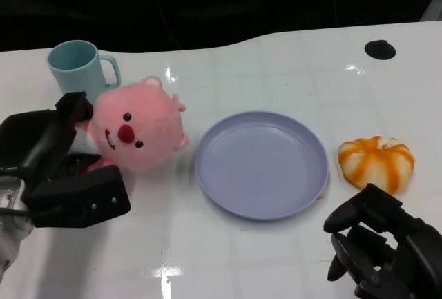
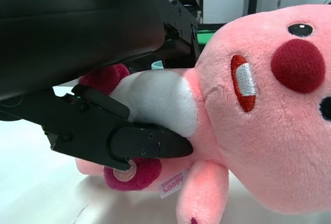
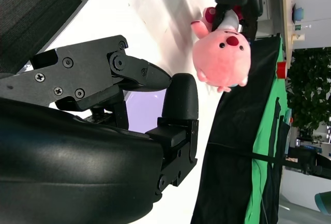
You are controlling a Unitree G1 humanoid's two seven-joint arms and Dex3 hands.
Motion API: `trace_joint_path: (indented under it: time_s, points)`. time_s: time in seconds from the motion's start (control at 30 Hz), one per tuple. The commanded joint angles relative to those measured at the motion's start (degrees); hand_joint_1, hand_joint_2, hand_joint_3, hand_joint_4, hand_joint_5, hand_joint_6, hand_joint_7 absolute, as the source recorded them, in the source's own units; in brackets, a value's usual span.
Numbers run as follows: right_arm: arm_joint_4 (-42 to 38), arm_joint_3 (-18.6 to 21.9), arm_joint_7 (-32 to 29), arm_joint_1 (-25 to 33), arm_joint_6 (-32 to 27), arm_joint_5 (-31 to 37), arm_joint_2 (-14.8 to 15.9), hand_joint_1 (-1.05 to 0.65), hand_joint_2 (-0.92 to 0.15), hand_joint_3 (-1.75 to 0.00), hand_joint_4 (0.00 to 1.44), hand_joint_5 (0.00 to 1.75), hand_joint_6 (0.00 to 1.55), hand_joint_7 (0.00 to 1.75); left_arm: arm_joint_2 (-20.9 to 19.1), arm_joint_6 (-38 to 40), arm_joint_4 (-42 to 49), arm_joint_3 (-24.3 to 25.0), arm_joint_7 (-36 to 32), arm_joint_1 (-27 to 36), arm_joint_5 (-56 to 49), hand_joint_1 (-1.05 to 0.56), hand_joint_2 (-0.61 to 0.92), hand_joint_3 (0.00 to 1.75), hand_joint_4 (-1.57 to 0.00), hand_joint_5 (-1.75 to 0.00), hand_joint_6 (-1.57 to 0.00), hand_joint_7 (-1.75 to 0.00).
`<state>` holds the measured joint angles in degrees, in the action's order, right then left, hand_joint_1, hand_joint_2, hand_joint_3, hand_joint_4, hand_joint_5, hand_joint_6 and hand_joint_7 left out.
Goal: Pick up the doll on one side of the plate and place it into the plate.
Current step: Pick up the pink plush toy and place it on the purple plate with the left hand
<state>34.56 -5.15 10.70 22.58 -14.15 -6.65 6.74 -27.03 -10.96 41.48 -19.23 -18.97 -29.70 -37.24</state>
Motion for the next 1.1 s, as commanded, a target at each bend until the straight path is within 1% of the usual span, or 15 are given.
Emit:
trace_joint_path:
  time_s: [0.03,0.2,0.33,0.37,0.4,0.43,0.53,0.7,0.87,0.97,1.07,1.1]
  points:
    - [0.31,0.29,-0.13,-0.31,-0.33,0.01,0.57,-0.31,-0.92,-0.56,0.53,1.71,0.42,1.63,-0.83,2.04,-5.66,1.67,3.26,1.14,1.21,-0.19,0.57,0.99,-0.90,-1.75,-0.70,-1.75]
    - [0.41,-0.03,-0.17,-0.19,-0.16,0.30,0.56,-0.31,-0.92,-0.56,0.54,1.71,0.42,1.63,0.12,4.76,-12.05,1.73,7.02,1.26,0.79,-0.21,0.55,0.99,-0.88,-1.75,-0.70,-1.75]
    - [0.34,-0.01,-0.15,-0.15,-0.11,0.12,0.48,-0.32,-0.92,-0.56,0.54,1.71,0.42,1.62,0.45,5.83,-14.27,1.48,8.64,1.02,0.03,-0.22,0.59,0.91,-0.89,-1.75,-0.70,-1.75]
    - [0.64,-0.02,-0.18,-0.05,-0.46,0.07,0.52,-0.32,-0.92,-0.56,0.54,1.71,0.42,1.62,1.01,5.88,-14.69,1.03,9.18,0.37,-0.21,-0.22,0.59,0.91,-0.89,-1.75,-0.70,-1.75]
    - [0.87,-0.03,-0.20,0.01,-0.73,0.05,0.56,-0.32,-0.92,-0.56,0.54,1.71,0.42,1.62,1.53,5.86,-15.02,0.60,9.64,-0.21,-0.42,-0.24,0.61,0.85,-0.90,-1.75,-0.68,-1.75]
    - [0.96,0.00,-0.12,0.06,-0.75,-0.02,0.61,-0.32,-0.92,-0.56,0.54,1.71,0.42,1.62,2.23,5.91,-15.33,0.15,10.41,-0.83,-0.54,-0.25,0.62,0.82,-0.90,-1.75,-0.67,-1.75]
    - [1.06,-0.05,-0.05,0.13,-0.55,0.16,0.75,-0.32,-0.92,-0.56,0.54,1.71,0.42,1.63,3.68,5.89,-16.02,-0.82,11.85,-1.85,-1.15,-0.25,0.64,0.79,-0.90,-1.75,-0.66,-1.75]
    - [1.48,-0.29,-0.29,0.15,-1.29,0.03,0.54,-0.32,-0.92,-0.57,0.53,1.71,0.42,1.63,6.18,6.07,-16.32,-2.08,13.18,-3.30,-1.45,-0.22,0.63,0.80,-0.91,-1.75,-0.67,-1.75]
    - [1.61,-0.63,-0.50,0.15,-1.23,0.52,0.65,-0.32,-0.92,-0.57,0.54,1.71,0.42,1.63,9.05,6.70,-16.31,-3.86,14.69,-4.51,-2.18,-0.23,0.60,0.90,-0.93,-1.75,-0.69,-1.75]
    - [1.77,-0.72,-0.67,0.20,-1.31,0.42,0.63,-0.32,-0.92,-0.56,0.54,1.70,0.42,1.62,10.21,6.18,-15.37,-4.81,14.83,-5.21,-2.50,-0.22,0.59,0.90,-0.93,-1.75,-0.68,-1.75]
    - [1.79,-0.79,-0.51,0.29,-1.09,0.27,0.70,-0.32,-0.92,-0.56,0.54,1.71,0.42,1.62,12.17,7.18,-14.11,-6.29,15.87,-6.48,-3.49,-0.23,0.58,0.90,-0.92,-1.75,-0.68,-1.75]
    - [1.81,-0.83,-0.45,0.30,-1.05,0.30,0.76,-0.32,-0.92,-0.56,0.54,1.71,0.42,1.62,12.77,7.58,-13.67,-6.70,16.27,-6.93,-3.69,-0.25,0.60,0.86,-0.91,-1.75,-0.66,-1.75]
